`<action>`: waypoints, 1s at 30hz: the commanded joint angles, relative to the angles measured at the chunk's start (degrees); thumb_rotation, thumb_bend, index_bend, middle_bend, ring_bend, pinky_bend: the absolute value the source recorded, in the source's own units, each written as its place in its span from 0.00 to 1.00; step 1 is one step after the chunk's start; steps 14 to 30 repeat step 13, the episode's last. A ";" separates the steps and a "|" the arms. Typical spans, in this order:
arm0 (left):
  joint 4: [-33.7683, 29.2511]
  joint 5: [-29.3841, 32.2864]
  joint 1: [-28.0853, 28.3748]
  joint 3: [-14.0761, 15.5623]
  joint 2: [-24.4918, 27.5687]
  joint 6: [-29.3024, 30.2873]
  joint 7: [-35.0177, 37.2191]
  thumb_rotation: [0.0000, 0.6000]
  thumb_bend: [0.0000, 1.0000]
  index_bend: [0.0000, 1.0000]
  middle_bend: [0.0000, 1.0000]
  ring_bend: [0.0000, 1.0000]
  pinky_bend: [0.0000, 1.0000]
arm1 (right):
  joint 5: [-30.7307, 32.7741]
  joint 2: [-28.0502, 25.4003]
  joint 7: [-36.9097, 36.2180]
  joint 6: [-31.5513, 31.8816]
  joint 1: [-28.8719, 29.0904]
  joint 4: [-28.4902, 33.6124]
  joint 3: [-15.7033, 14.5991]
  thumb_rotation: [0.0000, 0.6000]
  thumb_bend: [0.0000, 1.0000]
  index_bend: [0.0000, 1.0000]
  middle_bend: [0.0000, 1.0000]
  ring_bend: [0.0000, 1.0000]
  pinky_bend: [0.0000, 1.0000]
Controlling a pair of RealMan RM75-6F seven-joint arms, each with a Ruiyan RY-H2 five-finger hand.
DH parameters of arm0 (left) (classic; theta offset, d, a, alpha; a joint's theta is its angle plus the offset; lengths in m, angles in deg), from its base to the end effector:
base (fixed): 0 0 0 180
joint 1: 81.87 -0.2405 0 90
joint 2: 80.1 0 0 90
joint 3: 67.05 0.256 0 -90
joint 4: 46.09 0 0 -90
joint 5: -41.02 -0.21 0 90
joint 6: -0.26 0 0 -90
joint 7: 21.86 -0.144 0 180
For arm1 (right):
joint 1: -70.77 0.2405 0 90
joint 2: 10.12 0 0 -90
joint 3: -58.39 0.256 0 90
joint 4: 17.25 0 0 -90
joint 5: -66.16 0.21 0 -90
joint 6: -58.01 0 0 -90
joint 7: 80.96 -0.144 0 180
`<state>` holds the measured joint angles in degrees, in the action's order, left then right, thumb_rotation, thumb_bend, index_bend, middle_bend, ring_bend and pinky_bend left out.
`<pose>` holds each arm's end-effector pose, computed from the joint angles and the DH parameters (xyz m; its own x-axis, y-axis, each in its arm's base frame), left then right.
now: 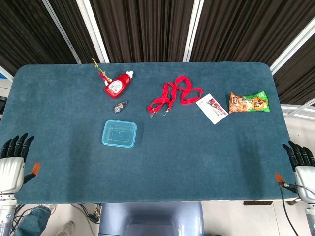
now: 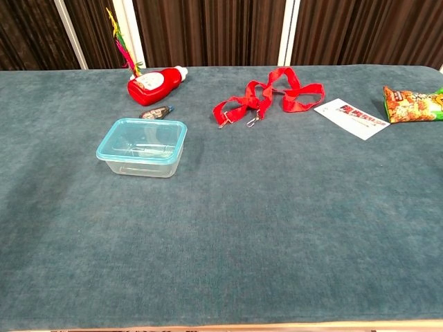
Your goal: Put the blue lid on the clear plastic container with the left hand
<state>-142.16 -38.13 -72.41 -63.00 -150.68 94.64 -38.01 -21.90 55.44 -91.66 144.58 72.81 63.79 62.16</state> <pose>-0.2917 0.1768 0.1293 0.5014 -0.0331 0.8646 0.8649 0.0472 -0.4998 -0.3475 -0.1700 0.1756 0.3832 0.0269 0.9233 -0.9237 0.0094 0.3831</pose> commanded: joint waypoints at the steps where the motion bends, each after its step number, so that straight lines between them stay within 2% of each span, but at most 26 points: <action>1: 1.86 -1.26 -1.25 -0.28 -1.24 0.83 1.34 1.00 0.32 0.10 0.04 0.01 0.08 | 0.01 -0.39 0.44 -0.09 -0.02 0.74 -0.18 1.00 0.31 0.06 0.05 0.04 0.00; 13: 2.57 -2.14 -2.64 -2.12 -1.39 0.33 1.27 1.00 0.32 0.10 0.04 0.01 0.08 | 0.65 -1.17 1.65 -0.91 0.14 2.38 -0.44 1.00 0.31 0.06 0.05 0.04 0.00; 30: 2.57 -2.14 -2.64 -2.12 -1.39 0.33 1.27 1.00 0.32 0.10 0.04 0.01 0.08 | 0.65 -1.17 1.65 -0.91 0.14 2.38 -0.44 1.00 0.31 0.06 0.05 0.04 0.00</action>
